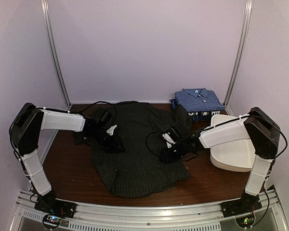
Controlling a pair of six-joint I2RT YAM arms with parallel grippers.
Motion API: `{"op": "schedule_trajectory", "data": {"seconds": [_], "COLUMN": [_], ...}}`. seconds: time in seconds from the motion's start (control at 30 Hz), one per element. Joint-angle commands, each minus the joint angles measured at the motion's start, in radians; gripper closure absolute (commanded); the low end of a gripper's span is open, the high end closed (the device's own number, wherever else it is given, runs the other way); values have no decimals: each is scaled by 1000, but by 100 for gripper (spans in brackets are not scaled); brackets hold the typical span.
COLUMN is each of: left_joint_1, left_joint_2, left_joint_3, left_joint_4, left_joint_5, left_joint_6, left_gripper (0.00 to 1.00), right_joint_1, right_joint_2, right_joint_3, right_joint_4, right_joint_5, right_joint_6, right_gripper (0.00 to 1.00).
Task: Fold and stack the long sleeve shirts
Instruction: Flatten out the rectangle-folded shirt at the center of the board.
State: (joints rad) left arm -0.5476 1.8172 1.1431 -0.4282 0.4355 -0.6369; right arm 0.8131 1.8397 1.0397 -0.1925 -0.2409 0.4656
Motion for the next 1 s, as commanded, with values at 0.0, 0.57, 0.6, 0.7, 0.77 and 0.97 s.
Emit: {"op": "schedule_trajectory", "data": {"seconds": [0.0, 0.57, 0.6, 0.7, 0.77, 0.97], "left_joint_1": [-40, -62, -63, -62, -63, -61], "left_joint_2": [-27, -344, -355, -388, -405, -444], "left_joint_3": [-97, -465, -488, -516, -487, -356], "left_joint_4": [-28, -274, -274, -291, -329, -449], "left_joint_5": [113, 182, 181, 174, 164, 48], "left_joint_6": [9, 42, 34, 11, 16, 22], "left_gripper": [63, 62, 62, 62, 62, 61], "right_joint_1": [3, 1, 1, 2, 4, 40], "right_joint_2": [-21, -74, -83, -121, -158, -288], "right_joint_3": [-62, -109, -111, -113, -114, -164], "right_joint_4": [36, -41, -49, -86, -118, -179], "right_joint_5": [-7, 28, 26, 33, 32, 25], "right_joint_6": [16, -2, -2, -2, 5, 64], "right_gripper": [67, 66, 66, 64, 62, 57]}}
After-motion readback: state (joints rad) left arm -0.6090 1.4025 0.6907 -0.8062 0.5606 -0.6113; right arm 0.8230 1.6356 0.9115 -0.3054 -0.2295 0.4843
